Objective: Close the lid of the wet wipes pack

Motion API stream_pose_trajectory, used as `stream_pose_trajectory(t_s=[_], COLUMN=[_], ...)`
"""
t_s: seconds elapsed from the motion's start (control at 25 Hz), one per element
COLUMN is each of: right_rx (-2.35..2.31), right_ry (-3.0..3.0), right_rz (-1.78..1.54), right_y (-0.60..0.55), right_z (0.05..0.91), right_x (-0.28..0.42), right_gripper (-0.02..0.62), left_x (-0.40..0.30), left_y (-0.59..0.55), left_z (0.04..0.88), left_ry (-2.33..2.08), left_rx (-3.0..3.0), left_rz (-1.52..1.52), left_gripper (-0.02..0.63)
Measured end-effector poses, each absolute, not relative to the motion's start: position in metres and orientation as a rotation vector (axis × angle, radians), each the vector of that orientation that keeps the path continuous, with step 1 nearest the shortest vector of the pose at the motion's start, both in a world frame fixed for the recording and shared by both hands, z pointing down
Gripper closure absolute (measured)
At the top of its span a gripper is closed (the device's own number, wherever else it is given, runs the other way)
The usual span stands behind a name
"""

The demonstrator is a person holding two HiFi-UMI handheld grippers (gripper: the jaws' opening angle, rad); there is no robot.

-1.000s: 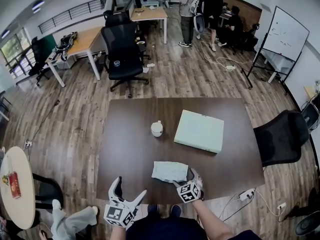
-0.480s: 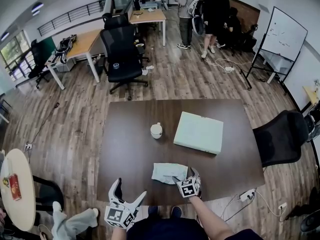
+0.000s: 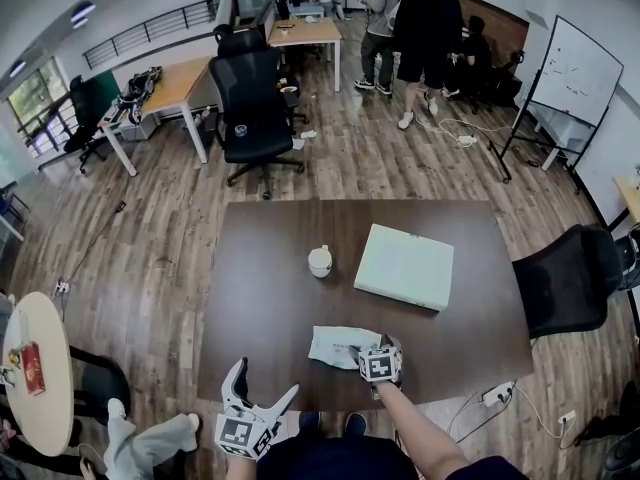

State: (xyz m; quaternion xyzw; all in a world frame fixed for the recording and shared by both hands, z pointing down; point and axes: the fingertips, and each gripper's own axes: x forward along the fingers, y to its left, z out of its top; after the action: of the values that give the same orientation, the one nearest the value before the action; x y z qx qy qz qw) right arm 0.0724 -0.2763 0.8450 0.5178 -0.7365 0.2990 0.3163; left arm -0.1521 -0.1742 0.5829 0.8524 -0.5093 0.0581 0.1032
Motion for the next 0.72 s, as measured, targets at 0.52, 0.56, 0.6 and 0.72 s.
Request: stream_pose_trajectory(t_s=[0.52,0.56,0.6,0.72], right_rx=[1.372,1.369,1.364,1.346], right_ry=[-1.827,-1.824,-1.818,-1.786], right_rz=[0.93,0.931,0.935,0.968], right_y=[-0.283,-0.285,-0.286,-0.285], right_z=[0.859,0.86,0.862,0.87], right_x=[0.07,0.07,0.07,0.07], right_gripper=[0.118,0.12,0.121,0.12], left_x=[-0.151,-0.151,-0.152,-0.151], left_y=[-0.178,-0.178,-0.179,-0.179], left_z=[0.588,0.588,0.589,0.589], left_ry=[-1.482,-1.483,-1.484,-1.484], left_rx=[2.5,2.497,2.495,2.491], left_rz=[0.152,0.151,0.149,0.15], left_gripper=[0.104,0.104,0.104,0.104])
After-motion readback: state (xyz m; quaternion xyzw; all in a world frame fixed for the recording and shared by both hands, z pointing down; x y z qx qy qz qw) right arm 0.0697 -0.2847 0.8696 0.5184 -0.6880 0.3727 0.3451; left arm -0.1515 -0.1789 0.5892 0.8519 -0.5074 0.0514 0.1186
